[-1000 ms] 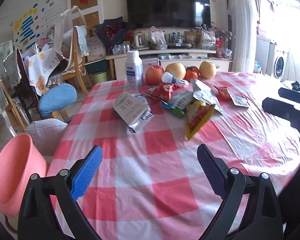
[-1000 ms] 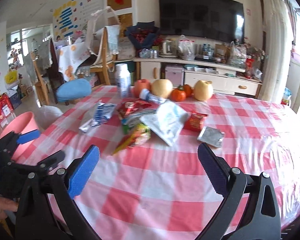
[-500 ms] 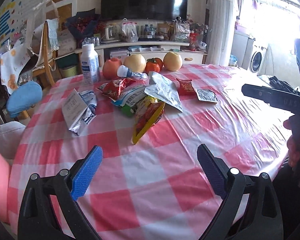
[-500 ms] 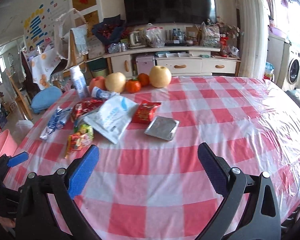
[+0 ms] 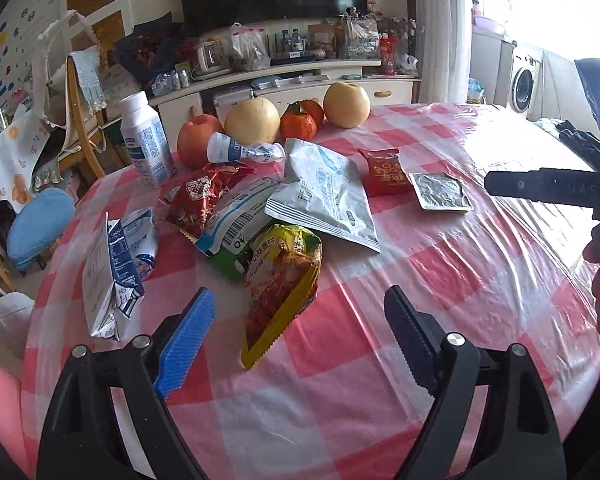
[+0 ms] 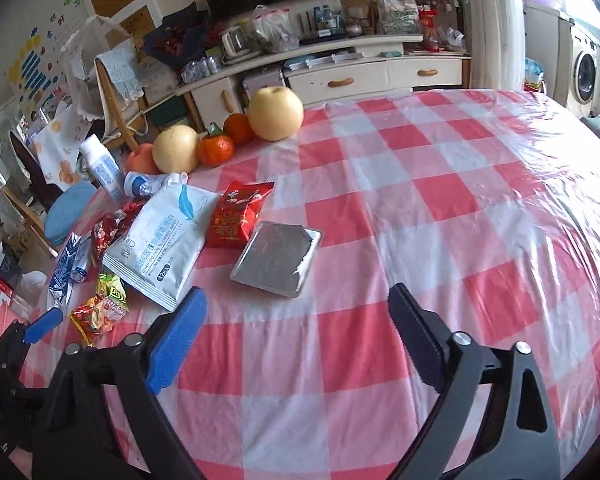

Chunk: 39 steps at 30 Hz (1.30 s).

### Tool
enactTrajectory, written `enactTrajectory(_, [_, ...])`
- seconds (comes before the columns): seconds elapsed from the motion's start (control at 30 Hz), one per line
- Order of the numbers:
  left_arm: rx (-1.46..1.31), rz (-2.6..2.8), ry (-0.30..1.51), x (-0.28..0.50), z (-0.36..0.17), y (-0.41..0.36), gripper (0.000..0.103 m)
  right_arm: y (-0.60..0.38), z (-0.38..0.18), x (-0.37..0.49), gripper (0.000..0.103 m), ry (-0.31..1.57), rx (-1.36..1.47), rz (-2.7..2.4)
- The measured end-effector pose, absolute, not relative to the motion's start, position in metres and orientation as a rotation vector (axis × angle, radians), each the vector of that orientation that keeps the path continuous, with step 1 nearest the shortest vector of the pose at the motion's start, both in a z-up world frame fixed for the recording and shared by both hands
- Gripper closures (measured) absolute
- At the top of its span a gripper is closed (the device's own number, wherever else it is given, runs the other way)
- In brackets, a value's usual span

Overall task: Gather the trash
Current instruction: 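Grasp the yellow snack bag with the left tool while the right tool grasps the foil tray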

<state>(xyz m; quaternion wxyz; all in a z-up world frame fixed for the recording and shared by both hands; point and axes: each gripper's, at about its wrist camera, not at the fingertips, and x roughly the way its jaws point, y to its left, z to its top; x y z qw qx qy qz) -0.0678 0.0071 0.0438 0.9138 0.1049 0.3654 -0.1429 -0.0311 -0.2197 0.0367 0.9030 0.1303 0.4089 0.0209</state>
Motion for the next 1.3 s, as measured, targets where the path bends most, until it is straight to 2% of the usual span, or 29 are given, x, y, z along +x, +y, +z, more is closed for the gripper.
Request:
enactTrajectory(0.3, [0.225,-0.249,0.78,-0.046,0.037,0.011,0.026,-0.208,0.027,-0.002,0.018,0.873,0.232,0.06])
enactTrajectory(0.53, [0.26,-0.258,0.792,-0.038,0.032,0.004,0.037,-0.208,0.016,0.017,0.019,0.905,0.208,0.024])
enactTrajectory(0.7, [0.277,-0.253,0.808,-0.033,0.027,0.0,0.038,-0.203,0.01,0.026,0.019,0.92,0.18,0.018])
enactTrajectory(0.83, [0.254,-0.243,0.83,-0.029,0.023,0.005,0.047,-0.199,0.007,0.031,0.035,0.926,0.154,0.004])
enactTrajectory(0.93, [0.248,-0.252,0.838,-0.029,0.02,0.006,0.054,-0.201,0.006,0.033,0.036,0.927,0.163,0.002])
enactTrajectory(1.07, [0.253,-0.254,0.834,-0.03,0.021,0.004,0.056,-0.202,0.007,0.033,0.047,0.925,0.169,0.009])
enactTrajectory(1.2, [0.234,-0.258,0.838,-0.031,0.023,0.003,0.059,-0.203,0.007,0.031,0.052,0.921,0.173,0.012])
enactTrajectory(1.3, [0.202,-0.266,0.839,-0.032,0.026,0.006,0.065,-0.204,0.008,0.029,0.06,0.917,0.182,0.018])
